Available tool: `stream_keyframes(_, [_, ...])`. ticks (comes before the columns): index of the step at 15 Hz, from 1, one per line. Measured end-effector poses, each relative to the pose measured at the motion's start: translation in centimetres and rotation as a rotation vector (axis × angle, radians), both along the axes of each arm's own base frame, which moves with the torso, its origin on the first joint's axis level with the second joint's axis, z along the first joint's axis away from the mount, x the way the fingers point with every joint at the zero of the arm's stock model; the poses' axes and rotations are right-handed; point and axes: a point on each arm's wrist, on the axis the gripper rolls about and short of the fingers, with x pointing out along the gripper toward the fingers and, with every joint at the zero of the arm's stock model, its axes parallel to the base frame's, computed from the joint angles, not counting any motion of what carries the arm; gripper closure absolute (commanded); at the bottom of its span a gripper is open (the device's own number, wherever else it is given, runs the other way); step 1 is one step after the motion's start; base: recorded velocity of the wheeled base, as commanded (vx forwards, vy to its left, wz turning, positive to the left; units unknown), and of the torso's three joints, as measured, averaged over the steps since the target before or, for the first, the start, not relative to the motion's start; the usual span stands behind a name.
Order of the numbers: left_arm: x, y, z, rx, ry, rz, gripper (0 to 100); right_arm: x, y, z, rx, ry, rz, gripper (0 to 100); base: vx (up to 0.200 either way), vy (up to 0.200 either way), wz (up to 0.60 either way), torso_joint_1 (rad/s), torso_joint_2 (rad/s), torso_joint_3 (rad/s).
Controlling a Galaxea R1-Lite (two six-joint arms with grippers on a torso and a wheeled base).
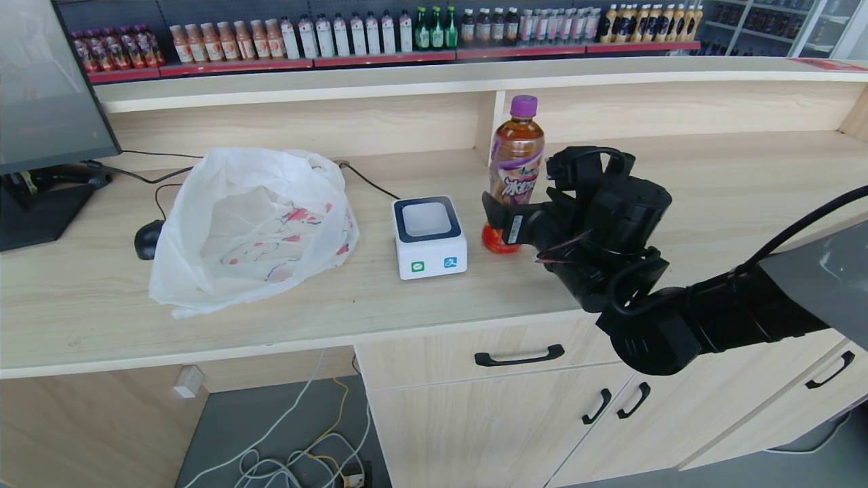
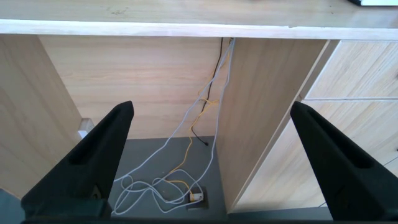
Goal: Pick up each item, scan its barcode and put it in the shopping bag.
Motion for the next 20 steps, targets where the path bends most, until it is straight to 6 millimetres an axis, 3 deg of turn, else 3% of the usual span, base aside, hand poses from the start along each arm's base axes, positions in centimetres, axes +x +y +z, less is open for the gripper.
stream_keyframes(20, [0.0,0.0,0.0,0.0,0.0,0.0,0,2.8,0.7,-0.3,0.018,-0.048,-0.02,0,0.0,0.0,0.0,0.0,0.0,0.0])
